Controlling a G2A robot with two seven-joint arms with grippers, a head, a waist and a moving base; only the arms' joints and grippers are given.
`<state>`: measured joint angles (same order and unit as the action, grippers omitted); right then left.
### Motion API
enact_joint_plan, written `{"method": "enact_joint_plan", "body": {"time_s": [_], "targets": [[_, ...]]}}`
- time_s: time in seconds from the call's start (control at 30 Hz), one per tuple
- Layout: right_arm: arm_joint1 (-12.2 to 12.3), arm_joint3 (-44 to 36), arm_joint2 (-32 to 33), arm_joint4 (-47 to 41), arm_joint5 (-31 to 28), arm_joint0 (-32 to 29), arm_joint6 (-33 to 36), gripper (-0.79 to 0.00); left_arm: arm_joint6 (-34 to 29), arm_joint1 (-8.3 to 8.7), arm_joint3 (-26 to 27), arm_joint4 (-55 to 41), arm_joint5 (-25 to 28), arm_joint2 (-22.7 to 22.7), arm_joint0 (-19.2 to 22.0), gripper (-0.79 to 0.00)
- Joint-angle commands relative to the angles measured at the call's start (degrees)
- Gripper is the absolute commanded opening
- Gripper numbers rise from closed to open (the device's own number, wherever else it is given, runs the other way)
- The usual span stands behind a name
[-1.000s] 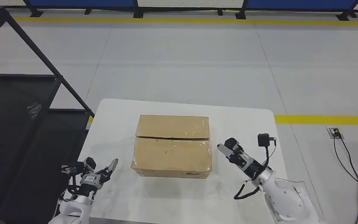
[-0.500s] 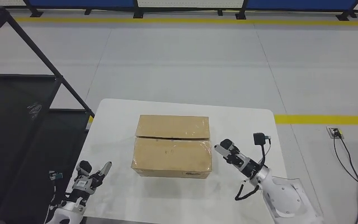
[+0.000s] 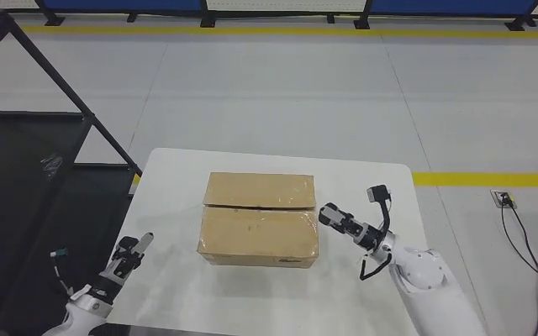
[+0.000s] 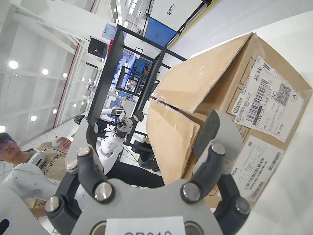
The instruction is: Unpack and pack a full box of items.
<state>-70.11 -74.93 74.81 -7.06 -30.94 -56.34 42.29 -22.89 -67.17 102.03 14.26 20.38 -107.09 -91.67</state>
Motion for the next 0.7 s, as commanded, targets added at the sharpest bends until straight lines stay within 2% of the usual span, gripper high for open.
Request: {"method": "enact_joint_plan", "body": {"time_s": [0.0, 0.13, 0.33, 0.5, 0.67], "targets": [[-0.07, 1.31, -0.56, -1.07, -0.4, 0.88, 0.94, 0.0, -0.57, 0.08, -0.02, -0.83, -0.3, -0.18, 0.09, 0.0], [-0.12, 2.5, -1.19, -3.37, -1.54, 1.74, 2.7, 0.0, -0.93, 0.13, 0.04, -1.37, -0.61, -0.18, 0.18, 0.0], [0.3, 1.66, -0.22, -12.66, -5.53, 0.96, 9.88, 0.0, -0.93, 0.13, 0.04, -1.37, -0.61, -0.18, 0.18, 0.0], [1.23, -1.74, 1.3, -20.31, -7.84, -1.23, 20.25, 0.0, -0.88, 0.14, 1.02, -1.07, 0.25, 0.41, -0.13, 0.0], [2.28, -7.5, 1.7, -20.52, -6.24, -4.08, 24.82, 0.0, -0.68, 0.16, 2.73, -0.22, 1.05, 1.33, -1.01, 0.0]]}}
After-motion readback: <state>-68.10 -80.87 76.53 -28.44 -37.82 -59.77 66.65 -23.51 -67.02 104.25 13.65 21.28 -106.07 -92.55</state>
